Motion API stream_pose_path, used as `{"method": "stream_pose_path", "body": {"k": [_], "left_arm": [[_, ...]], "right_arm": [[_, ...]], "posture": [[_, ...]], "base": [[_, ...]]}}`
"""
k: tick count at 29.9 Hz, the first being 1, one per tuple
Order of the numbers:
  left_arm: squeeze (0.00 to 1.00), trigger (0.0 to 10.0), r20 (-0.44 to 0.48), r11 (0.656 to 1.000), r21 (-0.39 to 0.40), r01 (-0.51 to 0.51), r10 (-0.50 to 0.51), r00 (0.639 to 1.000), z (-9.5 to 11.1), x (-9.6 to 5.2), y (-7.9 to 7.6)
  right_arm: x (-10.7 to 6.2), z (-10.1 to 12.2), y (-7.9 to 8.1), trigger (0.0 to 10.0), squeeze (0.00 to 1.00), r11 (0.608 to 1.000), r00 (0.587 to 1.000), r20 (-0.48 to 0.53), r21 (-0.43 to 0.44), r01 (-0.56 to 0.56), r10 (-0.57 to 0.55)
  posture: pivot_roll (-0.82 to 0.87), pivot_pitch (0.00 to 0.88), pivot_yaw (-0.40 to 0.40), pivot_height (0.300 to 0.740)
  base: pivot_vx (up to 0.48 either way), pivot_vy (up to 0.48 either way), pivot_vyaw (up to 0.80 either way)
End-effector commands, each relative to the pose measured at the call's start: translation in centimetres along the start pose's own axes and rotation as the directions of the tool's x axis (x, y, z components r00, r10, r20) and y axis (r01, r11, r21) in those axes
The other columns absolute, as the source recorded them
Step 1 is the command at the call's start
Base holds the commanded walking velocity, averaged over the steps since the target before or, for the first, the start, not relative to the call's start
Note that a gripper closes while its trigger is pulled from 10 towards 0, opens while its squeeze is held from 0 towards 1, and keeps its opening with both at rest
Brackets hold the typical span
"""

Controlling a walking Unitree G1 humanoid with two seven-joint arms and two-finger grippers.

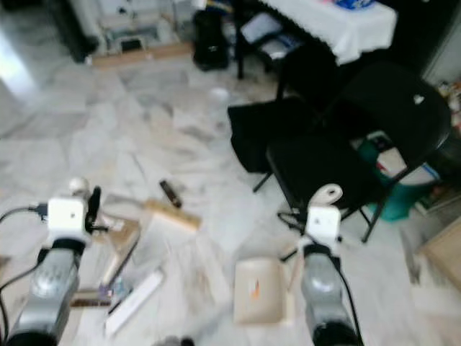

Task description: Sweep floor

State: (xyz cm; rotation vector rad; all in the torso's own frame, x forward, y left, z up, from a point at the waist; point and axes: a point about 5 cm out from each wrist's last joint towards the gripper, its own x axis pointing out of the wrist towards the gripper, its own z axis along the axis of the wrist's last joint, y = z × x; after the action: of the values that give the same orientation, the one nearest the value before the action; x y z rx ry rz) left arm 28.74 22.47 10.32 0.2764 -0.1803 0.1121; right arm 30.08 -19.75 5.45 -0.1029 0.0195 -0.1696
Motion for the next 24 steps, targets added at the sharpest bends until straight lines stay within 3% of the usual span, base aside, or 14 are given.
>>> {"method": "stream_pose_path", "body": {"k": [1, 6, 24], "left_arm": [[0.00, 10.0, 0.038, 1.000, 0.014, -0.007, 0.007, 0.999, 0.68, 0.24, -0.01], [0.00, 10.0, 0.035, 1.000, 0.011, -0.014, 0.014, 0.999, 0.61, 0.13, -0.02], [0.00, 10.0, 0.053, 0.999, -0.015, -0.046, 0.046, 0.997, 1.13, 0.54, 0.20]], "right_arm": [[0.28, 0.66, -0.14, 10.0, 0.00, 1.000, 1.000, 0.029, 0.018, 0.003, -0.003], [0.38, 0.85, -0.07, 10.0, 0.00, 1.000, 0.999, 0.037, 0.025, -0.007, 0.006], [0.88, 1.40, 0.08, 10.0, 0.00, 0.998, 0.999, 0.049, 0.064, -0.021, 0.018]], "posture": [[0.01, 0.070, 0.021, 0.740], [0.01, 0.069, 0.017, 0.740], [0.03, 0.100, 0.007, 0.740]], "base": [[0.000, 0.000, 0.80], [0.000, 0.000, 0.80], [0.000, 0.000, 0.00]]}}
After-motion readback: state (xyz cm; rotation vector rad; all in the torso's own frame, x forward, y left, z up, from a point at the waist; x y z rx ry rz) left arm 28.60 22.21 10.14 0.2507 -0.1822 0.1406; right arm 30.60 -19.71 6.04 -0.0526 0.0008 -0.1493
